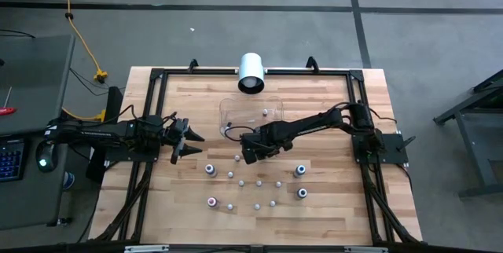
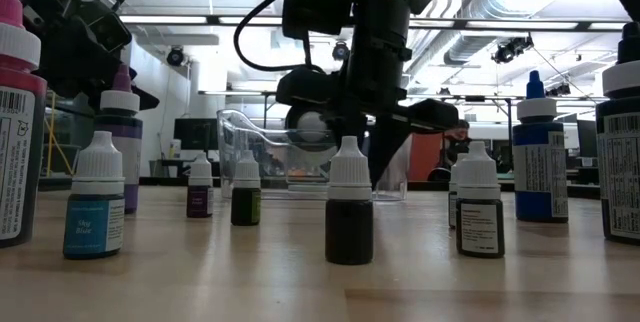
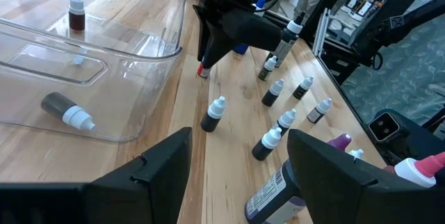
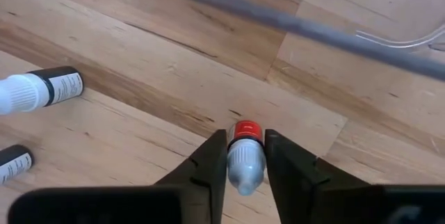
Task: Pick & Place food coloring
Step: Put the small red food coloring bottle into the transparent bin
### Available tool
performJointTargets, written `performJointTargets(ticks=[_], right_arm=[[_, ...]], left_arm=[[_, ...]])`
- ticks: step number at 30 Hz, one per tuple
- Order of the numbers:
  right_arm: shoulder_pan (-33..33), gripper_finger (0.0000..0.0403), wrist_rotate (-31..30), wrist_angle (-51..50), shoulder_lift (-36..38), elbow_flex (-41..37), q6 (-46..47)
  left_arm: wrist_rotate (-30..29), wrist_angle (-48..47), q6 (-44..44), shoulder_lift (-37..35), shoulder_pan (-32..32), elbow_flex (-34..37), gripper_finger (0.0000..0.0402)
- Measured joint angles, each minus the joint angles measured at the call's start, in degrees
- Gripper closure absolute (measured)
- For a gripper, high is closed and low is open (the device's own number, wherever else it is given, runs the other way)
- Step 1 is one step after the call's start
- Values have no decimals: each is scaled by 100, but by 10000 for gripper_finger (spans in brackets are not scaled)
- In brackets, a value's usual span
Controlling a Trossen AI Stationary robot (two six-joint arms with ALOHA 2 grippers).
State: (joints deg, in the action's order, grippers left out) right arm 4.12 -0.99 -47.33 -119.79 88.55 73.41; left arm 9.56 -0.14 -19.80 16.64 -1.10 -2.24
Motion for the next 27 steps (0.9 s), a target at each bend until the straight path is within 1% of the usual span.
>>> performJointTargets(ticks=[6, 13, 22, 27], right_arm=[[6, 334, 54, 0, 0, 0, -11], [119, 336, 174, -4, 0, 0, -18], [285, 338, 489, -13, 68, 0, -40], [313, 338, 349, -14, 319, 0, -42]], left_arm=[[0, 0, 0, 2, 1, 0, 167], [0, 0, 0, 1, 0, 0, 167], [0, 0, 1, 2, 2, 0, 167], [0, 1, 0, 1, 0, 0, 167]])
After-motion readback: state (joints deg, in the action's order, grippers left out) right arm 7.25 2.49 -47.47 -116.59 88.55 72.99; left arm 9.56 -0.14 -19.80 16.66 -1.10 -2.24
